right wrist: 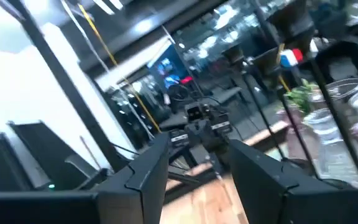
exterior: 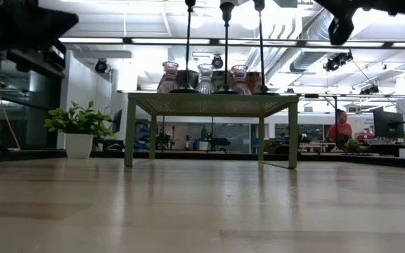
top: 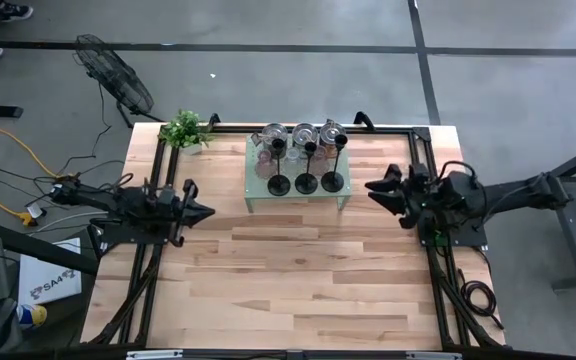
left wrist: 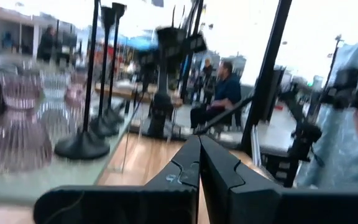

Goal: Pick & Place candle stick holders
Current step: Return to Home Position

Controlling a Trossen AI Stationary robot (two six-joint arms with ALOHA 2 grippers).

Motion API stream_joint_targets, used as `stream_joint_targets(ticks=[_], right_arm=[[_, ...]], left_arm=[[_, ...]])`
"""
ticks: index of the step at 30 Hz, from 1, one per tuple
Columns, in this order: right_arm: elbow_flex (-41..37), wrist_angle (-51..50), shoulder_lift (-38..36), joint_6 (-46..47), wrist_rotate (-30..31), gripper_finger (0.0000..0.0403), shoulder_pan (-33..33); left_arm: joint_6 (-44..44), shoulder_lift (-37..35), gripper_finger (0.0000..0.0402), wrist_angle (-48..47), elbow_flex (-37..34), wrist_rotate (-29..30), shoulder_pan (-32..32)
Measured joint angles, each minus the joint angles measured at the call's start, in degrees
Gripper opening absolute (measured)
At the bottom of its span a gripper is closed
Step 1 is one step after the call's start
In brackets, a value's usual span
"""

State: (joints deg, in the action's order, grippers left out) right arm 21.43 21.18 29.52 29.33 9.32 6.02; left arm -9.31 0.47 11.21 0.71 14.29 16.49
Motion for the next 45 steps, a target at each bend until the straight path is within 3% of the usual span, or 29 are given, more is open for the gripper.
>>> stream_joint_targets(ticks=[7, 22, 33, 45], right_arm=[[-9.21, 15.82, -0.98, -2.42, -0.53, 0.0161, 0.0], [-20.88, 16.46, -16.1, -3.27, -0.46, 0.0161, -0.02], [-20.94, -5.67, -29.16, -1.24, -1.65, 0.0161, -0.38], [-20.96, -18.76, -29.41, 2.3, -14.52, 0.0161, -5.53]], left_arm=[[1.56, 0.14, 0.0, 2.09, -0.09, 0.26, 0.0], [2.56, 0.9, 0.0, 1.91, -0.09, 4.35, -0.02], [2.0, 0.86, 0.0, 1.09, -0.09, 5.79, -0.02], [0.19, 0.37, 0.0, 0.02, -0.09, 6.64, -0.02]])
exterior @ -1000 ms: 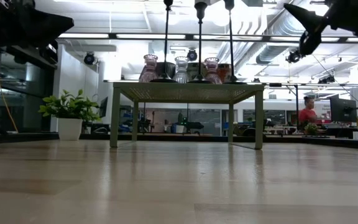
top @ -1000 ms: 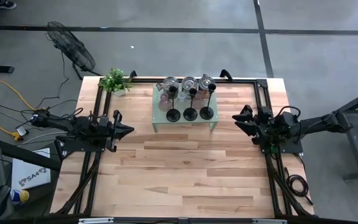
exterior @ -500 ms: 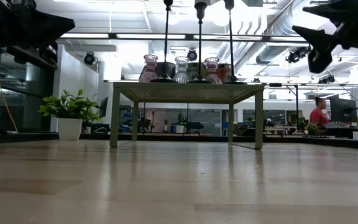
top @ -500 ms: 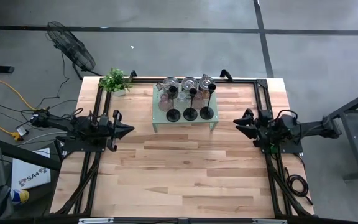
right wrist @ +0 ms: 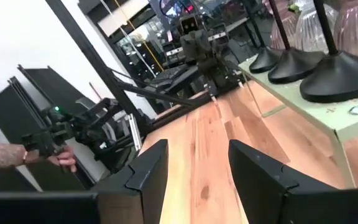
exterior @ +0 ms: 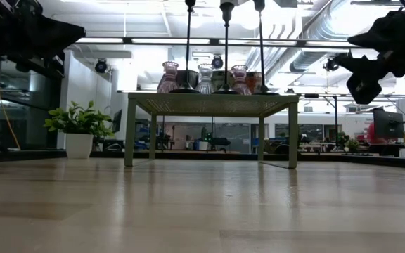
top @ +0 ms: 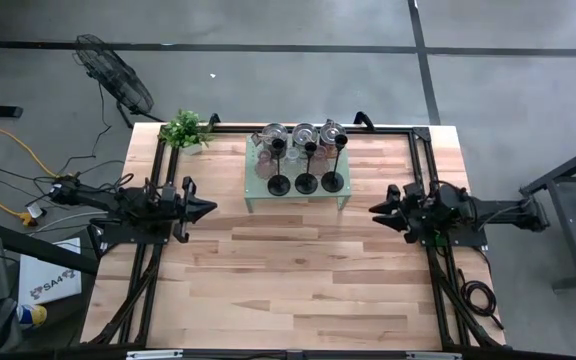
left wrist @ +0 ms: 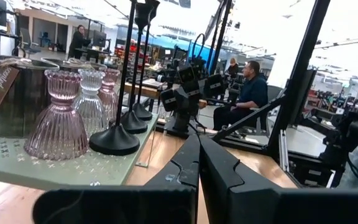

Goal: Pick & Place candle stick holders
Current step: Return to Home Position

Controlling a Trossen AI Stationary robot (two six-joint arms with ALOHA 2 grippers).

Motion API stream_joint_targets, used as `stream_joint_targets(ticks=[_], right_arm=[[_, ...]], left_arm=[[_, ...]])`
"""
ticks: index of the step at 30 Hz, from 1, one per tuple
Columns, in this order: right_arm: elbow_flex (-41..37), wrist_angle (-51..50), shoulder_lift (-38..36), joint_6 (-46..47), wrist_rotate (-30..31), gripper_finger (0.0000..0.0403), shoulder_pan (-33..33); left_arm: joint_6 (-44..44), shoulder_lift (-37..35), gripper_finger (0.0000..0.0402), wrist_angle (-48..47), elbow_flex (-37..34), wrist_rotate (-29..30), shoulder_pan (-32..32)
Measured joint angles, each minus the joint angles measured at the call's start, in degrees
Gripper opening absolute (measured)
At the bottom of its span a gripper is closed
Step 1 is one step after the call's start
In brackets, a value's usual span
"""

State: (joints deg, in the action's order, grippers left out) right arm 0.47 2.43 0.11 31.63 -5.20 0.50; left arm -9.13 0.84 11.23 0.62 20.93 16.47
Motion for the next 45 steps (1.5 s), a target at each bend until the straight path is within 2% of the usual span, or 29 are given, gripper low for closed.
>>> stream_joint_targets(ticks=[13, 25, 45], right_arm=[[-0.02, -0.36, 1.32, 1.21, -0.76, 0.0161, -1.29], [-0.02, -0.38, 1.32, 1.16, -0.76, 0.0161, -1.27], [-0.07, -0.4, 1.34, 1.14, -0.76, 0.0161, -1.26]], left_arm=[[-0.15, 0.02, 0.0, -1.47, 0.0, 0.19, 0.04], [-0.15, 0.04, 0.0, -7.69, 0.0, 0.24, 0.04], [-0.15, 0.04, 0.0, -7.64, 0.0, 0.17, 0.04]])
